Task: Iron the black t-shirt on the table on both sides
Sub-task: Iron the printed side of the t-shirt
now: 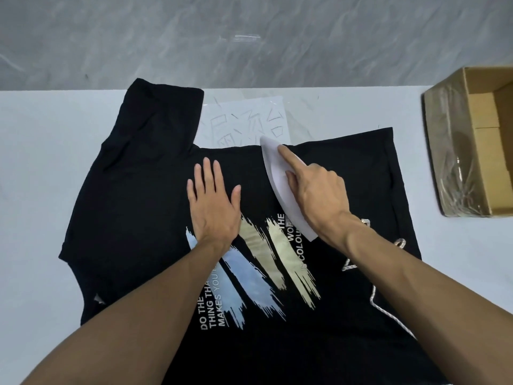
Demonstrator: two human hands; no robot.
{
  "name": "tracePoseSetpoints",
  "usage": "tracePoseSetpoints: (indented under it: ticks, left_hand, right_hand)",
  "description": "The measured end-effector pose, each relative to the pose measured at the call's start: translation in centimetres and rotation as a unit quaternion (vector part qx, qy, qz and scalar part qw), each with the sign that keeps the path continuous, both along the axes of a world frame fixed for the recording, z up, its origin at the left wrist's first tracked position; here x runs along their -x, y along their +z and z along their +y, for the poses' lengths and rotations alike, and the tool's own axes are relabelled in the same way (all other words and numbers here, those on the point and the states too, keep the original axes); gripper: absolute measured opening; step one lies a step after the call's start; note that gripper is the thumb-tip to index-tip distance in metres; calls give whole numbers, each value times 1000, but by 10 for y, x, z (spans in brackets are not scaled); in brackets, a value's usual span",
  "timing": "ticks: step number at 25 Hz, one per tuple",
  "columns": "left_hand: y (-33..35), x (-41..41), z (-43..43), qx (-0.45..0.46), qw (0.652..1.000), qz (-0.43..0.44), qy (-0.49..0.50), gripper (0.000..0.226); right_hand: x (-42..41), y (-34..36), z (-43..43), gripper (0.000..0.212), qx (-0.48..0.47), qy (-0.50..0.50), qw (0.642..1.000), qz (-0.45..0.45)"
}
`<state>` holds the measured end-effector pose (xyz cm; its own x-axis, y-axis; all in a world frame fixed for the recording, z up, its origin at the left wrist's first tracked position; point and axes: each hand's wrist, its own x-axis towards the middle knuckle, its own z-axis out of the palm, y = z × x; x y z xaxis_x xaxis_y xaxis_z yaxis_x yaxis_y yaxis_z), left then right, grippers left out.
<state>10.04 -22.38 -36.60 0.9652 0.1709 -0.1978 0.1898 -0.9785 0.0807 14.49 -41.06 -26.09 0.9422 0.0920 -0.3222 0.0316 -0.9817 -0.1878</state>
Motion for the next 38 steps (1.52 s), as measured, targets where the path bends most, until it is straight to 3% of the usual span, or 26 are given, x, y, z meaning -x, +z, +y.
tracePoseSetpoints:
  ticks: [6,10,14,17,25,30,32,38]
  left_hand:
    - [3,0,-1,-3,1000,12,5,68]
    - [3,1,-2,-4,1000,11,5,67]
    - [3,2,-2,7,1000,-3,-4,61]
    - [2,3,0,5,1000,-3,-6,58]
    - [7,0,-5,4,1000,-9,11,56]
    - [23,-19,-83,65,989,-75,-113,52]
    - [17,-27,-110,91,991,-53,-87,53]
    - [-2,-26,-107,19,996,-8,-91,61]
  right_hand:
    - [-7,-2,-67,48,28,-65,997,-24]
    - [-11,8,-90,48,-4,-122,993,-1]
    - [1,14,-53,50,-35,-47,998,-3]
    - [8,6,-33,51,-3,18,1000,11]
    - [-2,1,-117,50,24,-111,993,-30]
    - [1,8,-110,49,-3,-99,995,-25]
    - [6,8,-97,50,-5,-72,997,-15]
    - [11,-3,-92,51,30,-45,998,-18]
